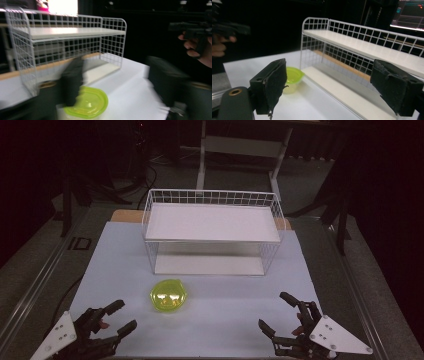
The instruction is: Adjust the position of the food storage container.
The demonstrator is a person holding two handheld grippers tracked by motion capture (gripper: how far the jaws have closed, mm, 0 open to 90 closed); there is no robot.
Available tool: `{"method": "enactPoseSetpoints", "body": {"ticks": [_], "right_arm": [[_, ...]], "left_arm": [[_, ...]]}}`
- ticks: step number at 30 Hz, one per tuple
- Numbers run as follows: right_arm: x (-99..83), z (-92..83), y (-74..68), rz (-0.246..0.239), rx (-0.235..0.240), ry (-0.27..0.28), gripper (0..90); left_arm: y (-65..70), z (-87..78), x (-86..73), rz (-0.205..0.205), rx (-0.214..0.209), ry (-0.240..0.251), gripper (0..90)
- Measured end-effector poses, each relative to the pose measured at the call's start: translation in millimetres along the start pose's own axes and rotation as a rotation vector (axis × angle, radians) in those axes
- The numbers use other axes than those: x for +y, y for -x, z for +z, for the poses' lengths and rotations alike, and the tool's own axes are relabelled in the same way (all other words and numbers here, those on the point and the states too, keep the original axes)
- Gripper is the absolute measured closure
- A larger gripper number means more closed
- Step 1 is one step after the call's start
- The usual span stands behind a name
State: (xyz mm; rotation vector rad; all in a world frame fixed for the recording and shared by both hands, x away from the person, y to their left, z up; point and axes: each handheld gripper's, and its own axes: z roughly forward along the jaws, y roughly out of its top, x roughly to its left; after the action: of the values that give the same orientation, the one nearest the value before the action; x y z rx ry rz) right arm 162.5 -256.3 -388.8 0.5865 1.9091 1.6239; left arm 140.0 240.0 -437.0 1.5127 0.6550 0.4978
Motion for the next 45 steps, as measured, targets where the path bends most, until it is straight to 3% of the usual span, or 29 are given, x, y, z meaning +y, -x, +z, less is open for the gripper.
{"method": "enactPoseSetpoints", "body": {"ticks": [3,6,8,10,11,13,15,16,19,21,25,26,29,32,34,38,40,45], "right_arm": [[2.8,1.5,-0.9,-0.015,0.002,0.003,13.7],[2.0,3.9,-1.5,-0.016,0.013,0.002,13.7],[-0.4,5.5,-2.0,-0.027,0.010,-0.003,13.7],[-2.8,7.0,-2.2,-0.030,0.015,-0.009,13.7],[-3.9,7.4,-2.2,-0.029,0.019,-0.008,13.7],[-5.8,8.3,-2.4,-0.022,0.023,-0.008,13.7],[-8.1,9.6,-2.6,-0.022,0.025,-0.011,13.7],[-9.0,10.3,-2.7,-0.024,0.024,-0.014,13.8],[-11.7,12.0,-3.7,-0.025,0.030,-0.018,13.7],[-13.0,12.9,-5.5,-0.037,0.034,-0.024,13.7],[-12.7,13.1,-7.9,-0.056,0.043,-0.021,13.8],[-12.4,13.0,-8.1,-0.061,0.046,-0.019,13.7],[-12.5,12.5,-8.2,-0.063,0.045,-0.018,13.7],[-13.3,12.5,-7.0,-0.054,0.046,-0.014,13.7],[-13.3,12.6,-7.2,-0.057,0.047,-0.015,13.7],[-13.5,12.1,-8.5,-0.068,0.051,-0.015,13.7],[-14.1,12.4,-8.1,-0.063,0.055,-0.020,13.7],[-14.7,12.1,-8.1,-0.064,0.059,-0.022,13.7]], "left_arm": [[-10.4,9.0,-1.3,-0.022,0.032,-0.063,58.9],[-18.9,18.7,-7.5,-0.063,0.112,-0.121,66.0],[-22.6,23.3,-13.2,-0.082,0.120,-0.132,73.4],[-23.0,27.6,-18.2,-0.054,0.148,-0.152,78.3],[-23.9,30.2,-20.0,-0.063,0.154,-0.167,82.0],[-26.1,34.3,-22.8,-0.125,0.178,-0.182,82.2],[-24.8,40.3,-24.4,-0.104,0.230,-0.256,86.1],[-24.7,41.8,-25.4,-0.101,0.237,-0.269,89.3],[-29.0,49.6,-32.5,-0.092,0.312,-0.383,90.0],[-32.1,53.0,-36.8,-0.099,0.340,-0.425,90.0],[-40.7,61.5,-50.4,-0.242,0.392,-0.490,90.0],[-40.2,64.0,-53.5,-0.262,0.387,-0.503,90.0],[-32.4,74.3,-62.3,-0.271,0.392,-0.573,90.0],[-32.2,83.1,-71.4,-0.334,0.388,-0.641,90.0],[-31.8,88.3,-76.9,-0.335,0.398,-0.666,90.0],[-30.8,99.2,-79.1,-0.339,0.356,-0.658,90.0],[-33.2,105.4,-79.5,-0.368,0.352,-0.656,90.0],[-35.4,122.1,-80.1,-0.374,0.328,-0.652,90.0]]}}
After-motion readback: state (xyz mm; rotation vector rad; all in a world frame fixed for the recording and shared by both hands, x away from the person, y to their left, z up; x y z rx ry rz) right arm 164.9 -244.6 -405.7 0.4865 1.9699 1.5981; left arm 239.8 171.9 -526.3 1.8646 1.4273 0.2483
